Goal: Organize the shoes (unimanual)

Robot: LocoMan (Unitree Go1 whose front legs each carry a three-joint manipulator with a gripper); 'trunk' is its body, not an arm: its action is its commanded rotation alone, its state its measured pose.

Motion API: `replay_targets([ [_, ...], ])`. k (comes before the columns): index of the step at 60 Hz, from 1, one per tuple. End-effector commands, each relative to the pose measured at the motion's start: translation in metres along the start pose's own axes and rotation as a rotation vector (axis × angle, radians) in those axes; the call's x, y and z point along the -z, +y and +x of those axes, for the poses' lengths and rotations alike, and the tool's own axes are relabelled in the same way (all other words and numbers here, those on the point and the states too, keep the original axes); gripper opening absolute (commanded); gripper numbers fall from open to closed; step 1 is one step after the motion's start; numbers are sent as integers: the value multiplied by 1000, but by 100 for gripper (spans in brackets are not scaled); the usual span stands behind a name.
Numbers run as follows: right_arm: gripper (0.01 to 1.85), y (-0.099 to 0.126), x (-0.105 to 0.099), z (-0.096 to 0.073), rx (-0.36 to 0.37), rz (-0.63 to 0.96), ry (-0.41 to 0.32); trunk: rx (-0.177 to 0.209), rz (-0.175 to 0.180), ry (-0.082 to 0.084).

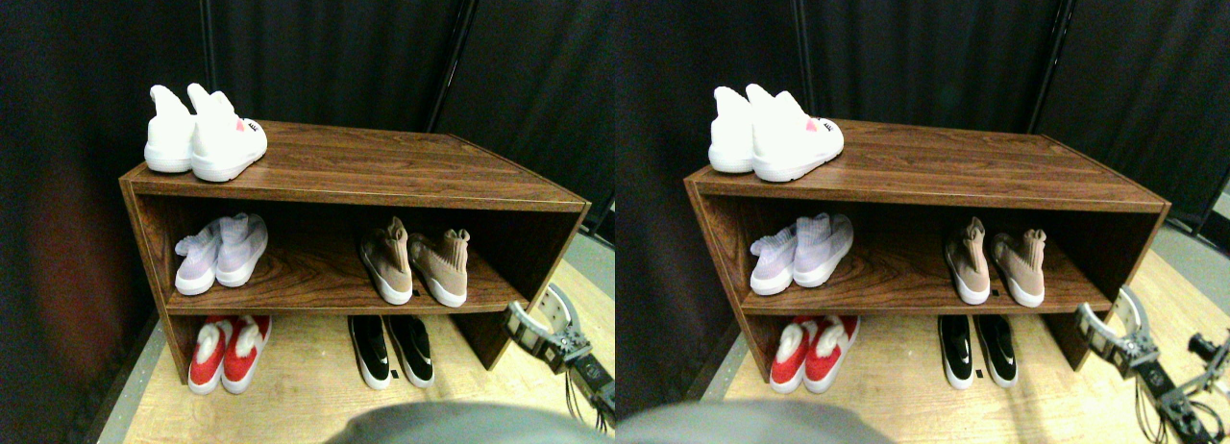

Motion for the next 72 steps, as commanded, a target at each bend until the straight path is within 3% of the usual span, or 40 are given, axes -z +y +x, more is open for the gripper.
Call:
replay_targets([
  [1,6,10,-6,8,-61,-75,-45,-9,-20,18],
  [8,6,13,-14,21,-59,-141,-113,-14,-23,19],
  [15,6,8,-20,47,-45,-165,-99,-16,-24,19],
  [20,6,-2,-19,68,-4,-128,-144,-21,-26,19],
  [34,6,-30,-11,101,104,-68,-194,-36,-35,21],
  [43,6,-43,-1,107,172,-54,-238,-42,-37,22],
  [51,6,-51,7,110,177,-44,-231,-46,-38,21],
  [63,6,-46,16,106,188,-60,-228,-52,-45,18],
  [65,6,-45,18,107,178,-85,-201,-54,-47,19],
  [72,6,-42,25,106,197,-4,-177,-64,-58,21],
])
